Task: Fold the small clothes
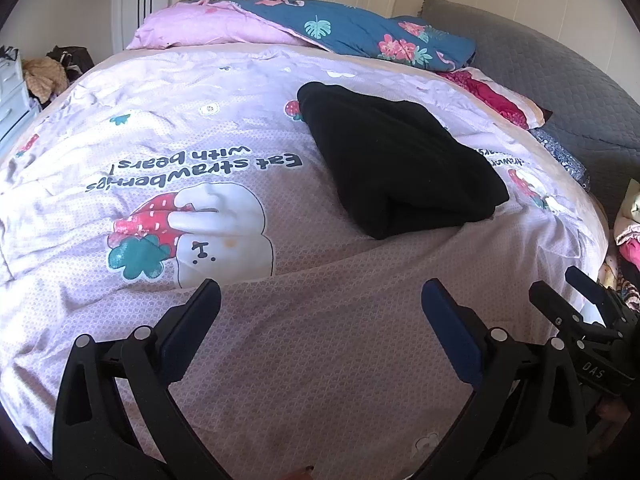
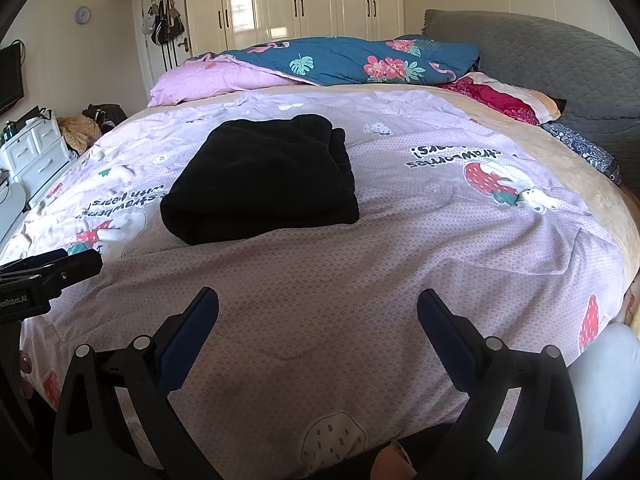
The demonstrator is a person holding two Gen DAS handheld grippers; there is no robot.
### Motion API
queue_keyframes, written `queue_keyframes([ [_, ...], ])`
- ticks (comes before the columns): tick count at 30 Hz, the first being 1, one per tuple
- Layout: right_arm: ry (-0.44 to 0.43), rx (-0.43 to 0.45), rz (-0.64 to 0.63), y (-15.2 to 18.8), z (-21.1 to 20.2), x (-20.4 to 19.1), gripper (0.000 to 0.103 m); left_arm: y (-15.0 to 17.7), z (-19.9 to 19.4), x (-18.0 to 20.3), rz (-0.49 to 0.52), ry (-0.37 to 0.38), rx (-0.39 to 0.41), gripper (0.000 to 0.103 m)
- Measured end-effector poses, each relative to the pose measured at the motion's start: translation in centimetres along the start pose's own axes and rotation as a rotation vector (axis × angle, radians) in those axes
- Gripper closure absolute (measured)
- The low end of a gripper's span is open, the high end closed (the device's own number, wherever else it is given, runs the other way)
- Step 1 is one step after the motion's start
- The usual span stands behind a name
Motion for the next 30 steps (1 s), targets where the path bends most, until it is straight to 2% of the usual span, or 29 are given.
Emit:
queue_keyframes([
  [30, 0.018, 0.002, -0.008, 0.13, -0.11, 0.15, 0.004, 0.15, -0.34, 0.03, 0.0, -0.004, -0.005, 0.009],
])
Point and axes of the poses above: each gripper's, at about its wrist camera, not at the fingertips, and z roughly the way its jaws point, x to its right, y to its underside, the point moved 8 cm from there along z, roughly the way its jaws point, and after that the axes turned 14 degrees about y, right-handed, at the moved point
